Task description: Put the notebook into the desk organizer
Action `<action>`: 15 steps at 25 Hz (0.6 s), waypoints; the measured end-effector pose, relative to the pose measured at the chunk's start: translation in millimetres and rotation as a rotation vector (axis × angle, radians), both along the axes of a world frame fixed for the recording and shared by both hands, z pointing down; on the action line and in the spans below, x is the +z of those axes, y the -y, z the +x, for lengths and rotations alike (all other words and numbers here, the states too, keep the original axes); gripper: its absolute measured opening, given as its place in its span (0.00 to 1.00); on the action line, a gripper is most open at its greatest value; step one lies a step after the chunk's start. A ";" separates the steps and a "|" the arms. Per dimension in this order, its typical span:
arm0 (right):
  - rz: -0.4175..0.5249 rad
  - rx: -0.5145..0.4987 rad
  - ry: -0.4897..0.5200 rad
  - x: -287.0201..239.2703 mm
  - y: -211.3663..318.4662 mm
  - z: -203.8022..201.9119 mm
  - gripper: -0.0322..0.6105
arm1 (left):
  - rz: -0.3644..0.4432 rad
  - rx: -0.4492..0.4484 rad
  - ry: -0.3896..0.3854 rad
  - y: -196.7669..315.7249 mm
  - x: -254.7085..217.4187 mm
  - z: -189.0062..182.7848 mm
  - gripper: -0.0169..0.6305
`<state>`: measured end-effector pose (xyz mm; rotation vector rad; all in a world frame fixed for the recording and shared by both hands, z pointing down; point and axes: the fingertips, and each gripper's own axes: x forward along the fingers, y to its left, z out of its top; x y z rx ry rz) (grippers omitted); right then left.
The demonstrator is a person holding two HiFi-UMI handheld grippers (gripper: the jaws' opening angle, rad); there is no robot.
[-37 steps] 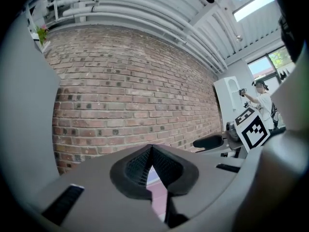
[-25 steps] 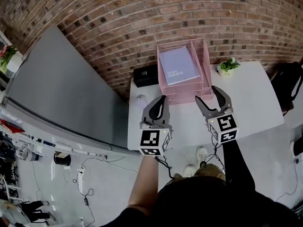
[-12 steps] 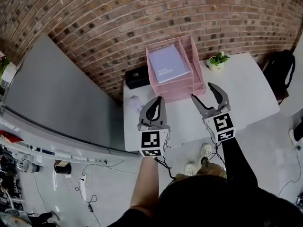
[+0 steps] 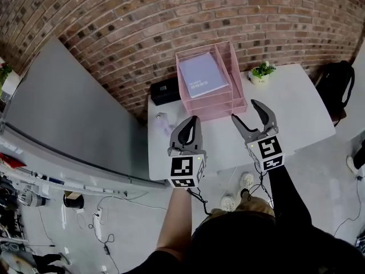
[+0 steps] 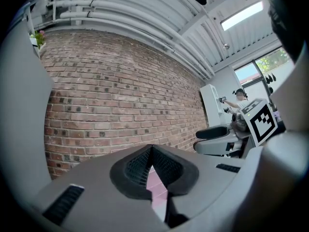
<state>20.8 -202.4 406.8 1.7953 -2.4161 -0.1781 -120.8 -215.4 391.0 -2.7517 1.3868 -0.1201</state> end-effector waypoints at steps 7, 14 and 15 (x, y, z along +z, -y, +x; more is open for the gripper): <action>-0.004 -0.022 -0.023 -1.3 -1.2 -7.4 0.51 | 0.018 -0.008 -0.026 -1.1 -9.5 -4.9 0.04; -0.004 -0.023 -0.032 -4.7 1.1 -13.3 0.49 | 0.026 -0.010 -0.035 -2.5 -13.3 -9.9 0.04; -0.003 -0.016 -0.035 -5.0 0.9 -12.9 0.46 | 0.032 -0.013 -0.024 -2.8 -13.1 -10.2 0.04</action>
